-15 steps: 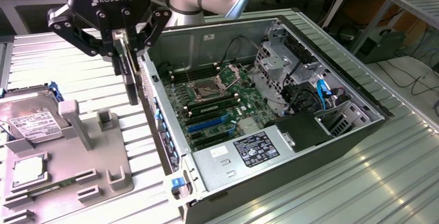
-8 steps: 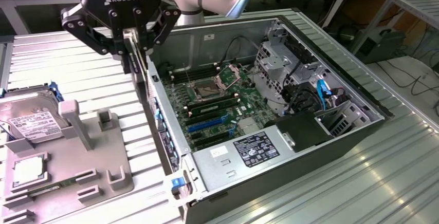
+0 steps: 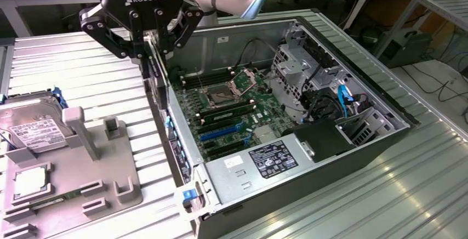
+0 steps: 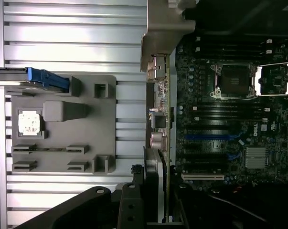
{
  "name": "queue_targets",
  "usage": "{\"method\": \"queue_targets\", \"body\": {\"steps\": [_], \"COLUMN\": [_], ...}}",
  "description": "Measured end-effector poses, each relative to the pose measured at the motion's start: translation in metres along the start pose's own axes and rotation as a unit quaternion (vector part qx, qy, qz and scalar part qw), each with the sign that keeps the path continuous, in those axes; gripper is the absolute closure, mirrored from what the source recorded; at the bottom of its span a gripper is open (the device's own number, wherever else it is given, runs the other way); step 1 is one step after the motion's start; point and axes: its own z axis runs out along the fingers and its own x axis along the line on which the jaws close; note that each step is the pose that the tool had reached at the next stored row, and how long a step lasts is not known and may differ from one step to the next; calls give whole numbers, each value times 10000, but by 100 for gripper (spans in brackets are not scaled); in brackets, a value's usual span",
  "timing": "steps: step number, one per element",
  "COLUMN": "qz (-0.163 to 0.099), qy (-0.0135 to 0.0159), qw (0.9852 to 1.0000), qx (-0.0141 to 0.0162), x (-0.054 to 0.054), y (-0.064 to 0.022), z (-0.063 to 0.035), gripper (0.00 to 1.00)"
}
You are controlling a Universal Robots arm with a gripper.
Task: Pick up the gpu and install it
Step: 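Pick up the gpu and move the gpu toward the slot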
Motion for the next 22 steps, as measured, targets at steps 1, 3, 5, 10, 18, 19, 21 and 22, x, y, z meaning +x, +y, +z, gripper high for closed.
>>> {"method": "queue_targets", "body": {"steps": [1, 3, 5, 10, 18, 19, 21, 22], "qz": [15, 58, 92, 95, 97, 97, 98, 98], "qy": [0, -1, -2, -2, -2, -2, -2, -2], "qw": [10000, 10000, 10000, 10000, 10000, 10000, 10000, 10000], "qx": [0, 1, 2, 2, 2, 2, 2, 2], "x": [-13, -33, -59, -157, -330, -349, -390, -411], "y": [0, -1, -1, -3, -5, -5, -6, -7], "z": [2, 6, 8, 10, 14, 15, 15, 16], "gripper": [72, 72, 72, 72, 72, 72, 72, 72]}}
